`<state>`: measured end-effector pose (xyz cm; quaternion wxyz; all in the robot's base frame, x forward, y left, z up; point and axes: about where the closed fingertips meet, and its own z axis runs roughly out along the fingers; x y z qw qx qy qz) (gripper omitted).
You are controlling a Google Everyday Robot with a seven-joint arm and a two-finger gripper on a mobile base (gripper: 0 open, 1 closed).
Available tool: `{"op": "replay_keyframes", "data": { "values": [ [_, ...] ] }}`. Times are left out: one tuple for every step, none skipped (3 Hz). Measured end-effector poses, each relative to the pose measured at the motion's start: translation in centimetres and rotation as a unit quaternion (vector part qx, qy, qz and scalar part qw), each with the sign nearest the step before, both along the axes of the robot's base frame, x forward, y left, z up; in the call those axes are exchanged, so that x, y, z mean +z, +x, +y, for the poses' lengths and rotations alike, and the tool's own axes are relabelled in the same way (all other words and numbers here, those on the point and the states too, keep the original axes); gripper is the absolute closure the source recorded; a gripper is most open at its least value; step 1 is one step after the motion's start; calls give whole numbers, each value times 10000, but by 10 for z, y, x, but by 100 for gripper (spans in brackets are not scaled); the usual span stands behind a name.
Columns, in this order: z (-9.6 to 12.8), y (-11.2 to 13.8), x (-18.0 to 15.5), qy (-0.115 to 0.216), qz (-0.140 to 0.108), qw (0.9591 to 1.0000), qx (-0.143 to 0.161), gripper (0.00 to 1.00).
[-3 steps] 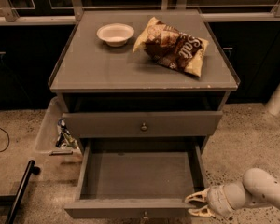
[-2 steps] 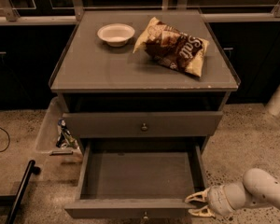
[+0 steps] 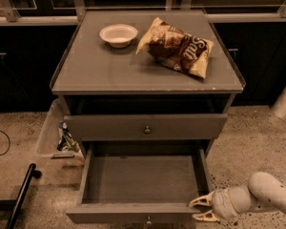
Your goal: Open middle drawer
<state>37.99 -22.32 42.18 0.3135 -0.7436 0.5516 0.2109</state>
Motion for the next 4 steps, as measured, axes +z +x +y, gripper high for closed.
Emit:
{"op": "replay_keyframes", "data": {
  "values": [
    [0, 0, 0, 1, -3, 10000, 3, 14],
    [12, 13, 21, 66, -186, 9997, 162, 0],
    [25, 40, 70, 83, -597, 9977, 326, 0],
    [28, 65, 114, -34, -936, 9949, 370, 0]
  ]
}}
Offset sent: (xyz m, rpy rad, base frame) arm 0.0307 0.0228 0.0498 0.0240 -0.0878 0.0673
